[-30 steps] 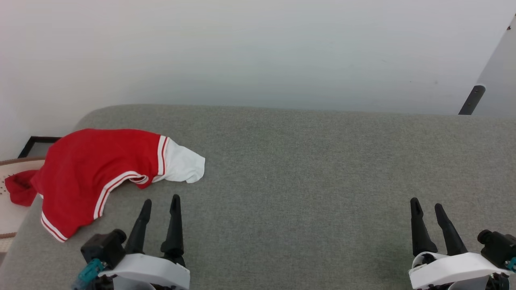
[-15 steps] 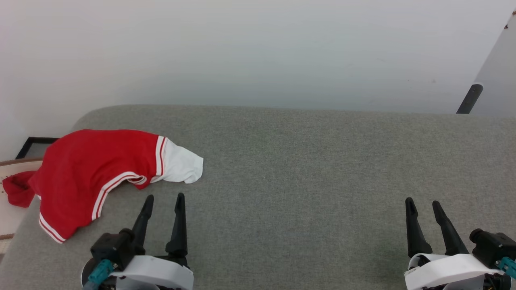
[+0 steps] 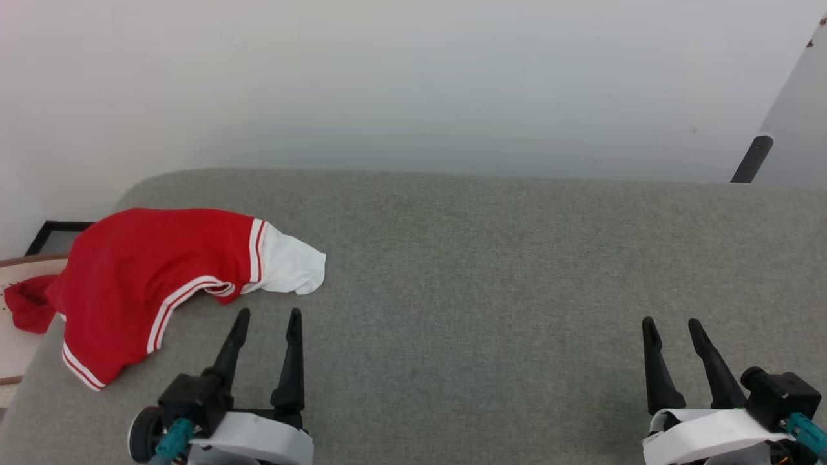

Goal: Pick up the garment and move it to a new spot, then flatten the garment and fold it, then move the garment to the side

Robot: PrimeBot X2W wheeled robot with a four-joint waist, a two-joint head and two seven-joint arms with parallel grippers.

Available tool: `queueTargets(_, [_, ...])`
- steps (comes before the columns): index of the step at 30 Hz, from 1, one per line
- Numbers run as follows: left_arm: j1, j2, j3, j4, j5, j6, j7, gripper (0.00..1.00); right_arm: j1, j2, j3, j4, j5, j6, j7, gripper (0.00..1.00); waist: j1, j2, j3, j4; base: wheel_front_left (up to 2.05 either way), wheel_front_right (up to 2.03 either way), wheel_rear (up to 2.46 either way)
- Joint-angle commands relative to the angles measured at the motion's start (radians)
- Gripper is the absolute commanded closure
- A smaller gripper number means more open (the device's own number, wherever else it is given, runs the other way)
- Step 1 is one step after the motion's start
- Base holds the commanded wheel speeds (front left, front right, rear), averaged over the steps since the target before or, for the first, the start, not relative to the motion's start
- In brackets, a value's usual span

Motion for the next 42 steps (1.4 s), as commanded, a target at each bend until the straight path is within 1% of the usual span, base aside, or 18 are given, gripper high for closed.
queueTargets(1, [-0.006,-0.001,0.002,-0.001,0.021,-0.007,-0.01,0.0,0.0,0.002,0.004,-0.004,-0.021,0.001,-0.009,0.0,0.0,0.0,-0.001,0.001,0.0,0.0,0.0])
queueTargets(6, [-0.006,-0.003,0.012,0.011,0.046,-0.01,-0.017,0.0,0.005,0.002,0.009,-0.007,-0.053,0.001,-0.018,0.0,0.0,0.0,-0.005,0.012,0.0,0.0,0.0])
queueTargets(9, [-0.008,-0.003,0.022,0.019,0.044,-0.002,-0.017,0.0,0.011,0.002,0.017,-0.007,-0.056,0.001,-0.018,0.0,0.0,0.0,-0.01,0.034,0.0,0.0,0.0])
queueTargets(16, [-0.006,-0.004,0.047,0.032,0.042,0.0,-0.017,0.0,0.014,0.002,0.042,-0.002,-0.05,0.001,-0.01,0.0,0.0,0.0,-0.027,0.117,0.0,0.0,0.0])
queueTargets(25, [0.031,-0.005,0.081,0.013,0.048,0.011,-0.017,0.0,0.009,0.002,0.085,0.011,-0.033,0.001,-0.009,0.0,0.0,0.0,-0.048,0.236,0.0,0.0,0.0])
queueTargets(33, [0.063,-0.005,0.108,-0.002,0.048,0.007,-0.017,0.0,0.013,0.002,0.101,0.02,-0.026,0.001,-0.011,0.0,0.0,0.0,-0.059,0.301,0.0,0.0,0.0])
queueTargets(37, [0.065,-0.005,0.113,-0.007,0.04,0.003,-0.017,0.0,0.015,0.002,0.106,0.022,-0.029,0.001,-0.013,0.0,0.0,0.0,-0.058,0.316,0.0,0.0,0.0])
queueTargets(40, [0.043,-0.005,0.117,0.004,0.02,-0.002,-0.017,0.0,0.015,0.002,0.111,0.018,-0.035,0.001,-0.011,0.0,0.0,0.0,-0.048,0.315,0.0,0.0,0.0])
queueTargets(42, [0.017,0.014,0.115,0.01,0.009,-0.009,-0.009,0.0,0.008,0.002,0.114,0.016,-0.044,0.001,-0.007,0.0,0.0,0.0,-0.035,0.305,0.0,0.0,0.0])
